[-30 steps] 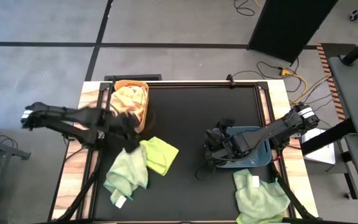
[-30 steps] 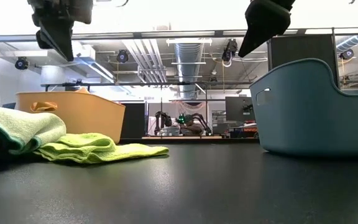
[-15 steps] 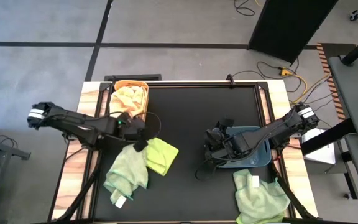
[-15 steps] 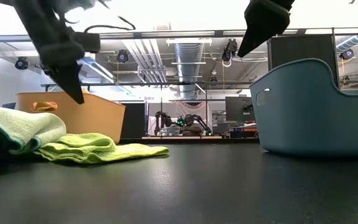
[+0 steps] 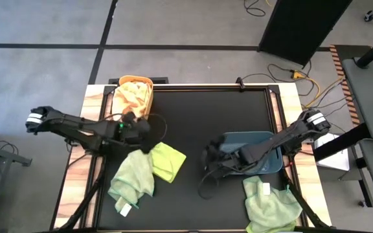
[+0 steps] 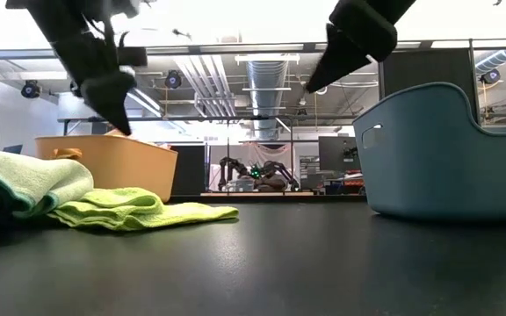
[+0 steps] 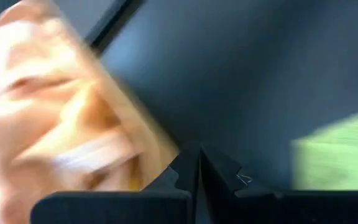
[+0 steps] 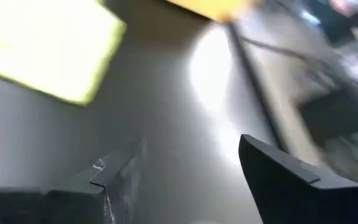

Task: Sort towels by color in basket
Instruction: Adjust the yellow bin, then put the top green microfiber cloth into the blue bin

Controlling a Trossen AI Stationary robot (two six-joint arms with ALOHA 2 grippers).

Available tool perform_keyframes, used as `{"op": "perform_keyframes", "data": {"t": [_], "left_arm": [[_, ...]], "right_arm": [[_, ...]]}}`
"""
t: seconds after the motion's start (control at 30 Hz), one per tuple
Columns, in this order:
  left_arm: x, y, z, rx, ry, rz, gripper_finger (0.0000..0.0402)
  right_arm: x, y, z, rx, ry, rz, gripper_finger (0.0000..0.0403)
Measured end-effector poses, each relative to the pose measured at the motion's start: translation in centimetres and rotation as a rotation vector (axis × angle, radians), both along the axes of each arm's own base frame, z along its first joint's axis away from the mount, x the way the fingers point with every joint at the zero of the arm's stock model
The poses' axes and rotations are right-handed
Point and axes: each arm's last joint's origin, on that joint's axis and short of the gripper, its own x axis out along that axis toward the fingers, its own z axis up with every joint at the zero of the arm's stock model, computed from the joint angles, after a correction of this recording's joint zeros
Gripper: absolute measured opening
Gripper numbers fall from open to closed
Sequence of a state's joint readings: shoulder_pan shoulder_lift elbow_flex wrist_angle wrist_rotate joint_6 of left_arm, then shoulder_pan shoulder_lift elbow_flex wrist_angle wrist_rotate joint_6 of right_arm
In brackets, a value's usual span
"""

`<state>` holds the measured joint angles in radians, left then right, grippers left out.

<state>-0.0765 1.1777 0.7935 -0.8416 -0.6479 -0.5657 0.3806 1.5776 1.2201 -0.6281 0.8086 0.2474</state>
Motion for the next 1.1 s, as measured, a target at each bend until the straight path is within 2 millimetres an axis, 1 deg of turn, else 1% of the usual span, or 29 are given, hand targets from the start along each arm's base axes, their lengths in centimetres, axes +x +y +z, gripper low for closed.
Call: {"op": "perform_keyframes", "data": {"t": [0.1,0.2,0.33,0.4,0.47,0.53,0.63,0.77,0.87,0.97,1.1], "left_arm": [[0.2,-2.1,0.8,-0.018,-0.093,-0.156,0.0000],[0.1,-4.6,1.3,-0.014,-0.203,-0.328,0.0000],[-0.2,-8.2,1.4,-0.060,-0.432,-0.514,0.0000],[-0.5,-9.9,0.8,-0.087,-0.542,-0.601,0.0000],[-0.9,-11.3,0.1,-0.081,-0.625,-0.698,0.0000],[-1.4,-12.3,-0.5,-0.052,-0.671,-0.793,0.0000],[-2.2,-12.9,-1.1,-0.021,-0.674,-0.870,0.0000],[-2.6,-12.9,-1.0,0.009,-0.667,-0.908,0.0000],[-2.6,-12.9,-0.8,0.059,-0.627,-0.940,0.0000],[-2.7,-12.9,-1.0,0.066,-0.575,-0.947,0.0000],[-2.8,-12.8,-1.4,0.070,-0.558,-0.950,0.0000]], "right_arm": [[1.7,1.1,-1.7,0.124,-0.082,0.193,0.0264],[3.7,1.8,-3.0,0.233,-0.201,0.311,0.0277],[6.6,2.5,-4.5,0.248,-0.348,0.352,0.0288],[8.2,2.8,-5.1,0.257,-0.424,0.352,0.0290],[9.8,2.9,-6.0,0.241,-0.441,0.355,0.0288],[11.4,2.8,-7.4,0.229,-0.428,0.344,0.0285],[13.4,2.4,-9.2,0.253,-0.415,0.300,0.0283],[15.5,1.8,-10.5,0.278,-0.365,0.238,0.0287],[16.6,1.0,-11.5,0.271,-0.238,0.203,0.0291],[17.1,0.3,-12.2,0.292,-0.077,0.171,0.0288],[17.9,-0.2,-12.1,0.363,0.048,0.149,0.0271]]}}
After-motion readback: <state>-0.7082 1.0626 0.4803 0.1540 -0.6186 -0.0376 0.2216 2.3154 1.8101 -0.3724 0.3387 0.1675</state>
